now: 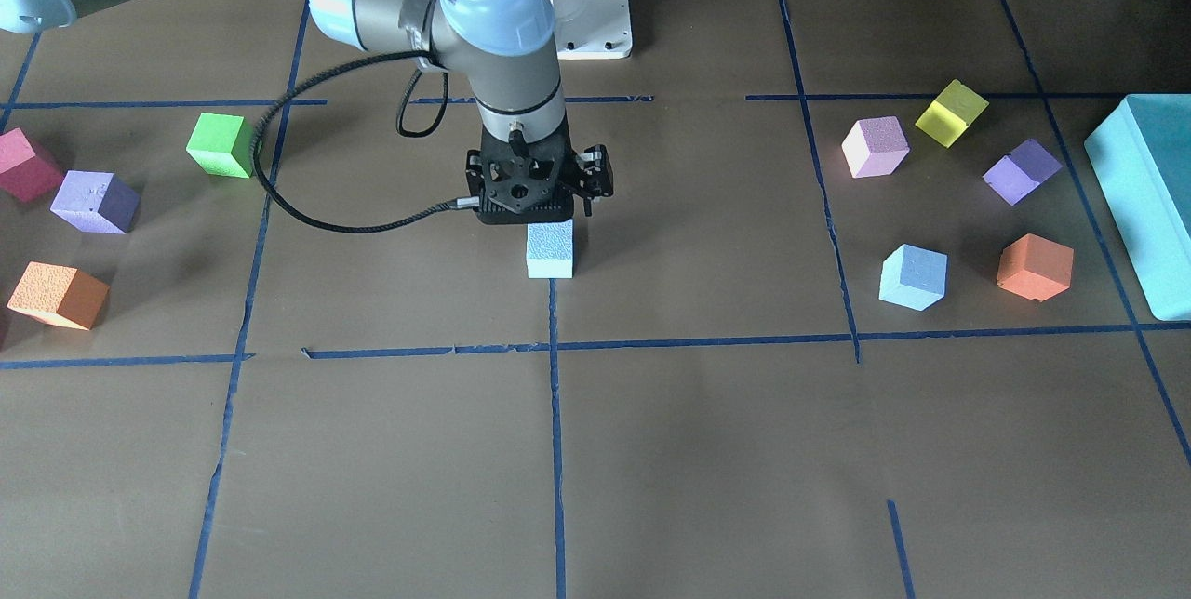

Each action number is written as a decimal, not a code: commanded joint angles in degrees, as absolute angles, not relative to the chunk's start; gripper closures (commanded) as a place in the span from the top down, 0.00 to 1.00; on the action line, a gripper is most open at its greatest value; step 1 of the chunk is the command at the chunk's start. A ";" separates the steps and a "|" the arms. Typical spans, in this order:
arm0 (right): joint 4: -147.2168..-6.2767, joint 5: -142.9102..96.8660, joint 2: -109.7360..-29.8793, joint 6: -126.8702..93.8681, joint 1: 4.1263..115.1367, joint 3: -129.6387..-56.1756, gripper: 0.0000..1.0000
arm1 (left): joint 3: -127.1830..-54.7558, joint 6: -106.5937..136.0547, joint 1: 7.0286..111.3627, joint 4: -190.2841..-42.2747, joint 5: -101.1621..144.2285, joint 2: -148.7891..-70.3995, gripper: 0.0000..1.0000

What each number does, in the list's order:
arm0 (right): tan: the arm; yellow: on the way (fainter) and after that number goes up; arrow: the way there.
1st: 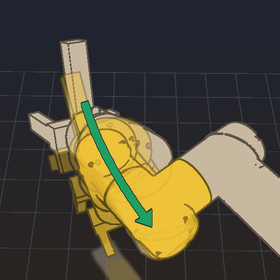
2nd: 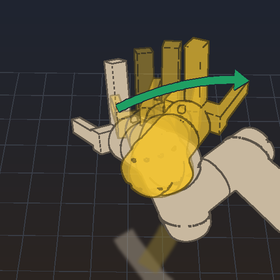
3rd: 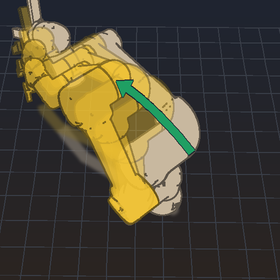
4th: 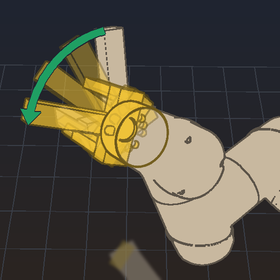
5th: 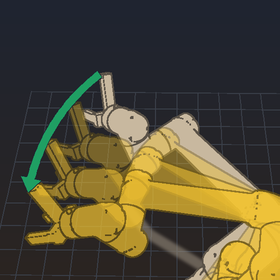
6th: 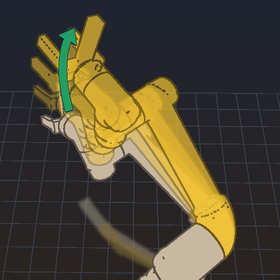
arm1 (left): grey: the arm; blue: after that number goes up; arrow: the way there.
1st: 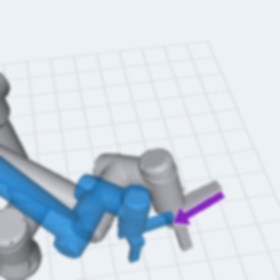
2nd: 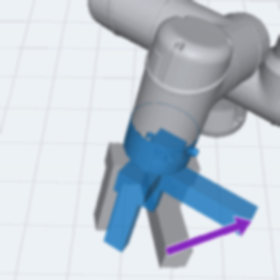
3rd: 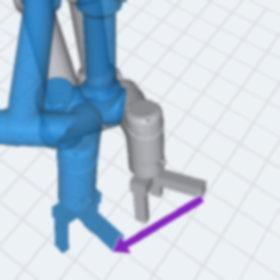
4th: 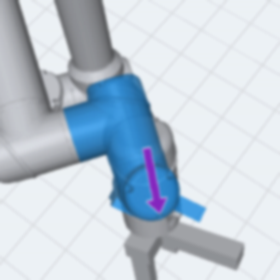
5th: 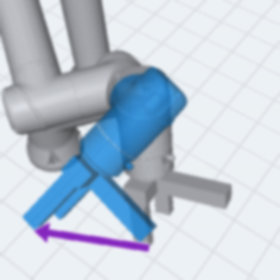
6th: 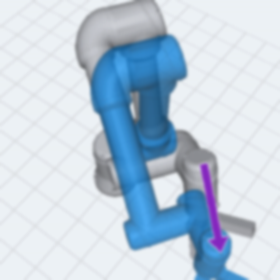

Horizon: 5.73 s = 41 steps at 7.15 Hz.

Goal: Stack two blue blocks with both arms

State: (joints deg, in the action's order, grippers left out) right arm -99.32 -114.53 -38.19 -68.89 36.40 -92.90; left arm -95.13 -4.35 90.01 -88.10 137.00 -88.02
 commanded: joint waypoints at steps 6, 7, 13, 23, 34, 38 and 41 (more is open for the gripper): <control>-110.65 -123.64 -54.37 -46.55 57.35 -113.46 1.00 | -105.11 11.55 73.77 -103.36 135.79 -94.54 1.00; -110.22 -126.79 -57.19 -41.45 60.87 -113.55 1.00 | -105.64 18.39 69.65 -103.45 131.44 -98.31 1.00; -110.57 -130.52 -70.03 -16.72 74.16 -113.47 1.00 | -94.23 32.17 54.32 -116.89 119.71 -99.14 1.00; -110.74 -132.97 -75.67 -6.15 81.03 -112.32 1.00 | -88.77 35.86 50.01 -116.89 119.71 -102.57 0.58; -109.95 -135.79 -93.67 16.26 93.34 -108.28 1.00 | -91.63 63.43 39.93 -83.14 122.17 -139.70 0.00; -105.07 -135.79 -97.89 14.16 93.34 -106.26 1.00 | -83.77 63.98 36.48 -85.59 118.83 -144.23 0.00; -101.25 -136.05 -98.79 9.67 93.34 -106.00 1.00 | -80.96 63.98 35.25 -87.26 118.74 -144.58 0.00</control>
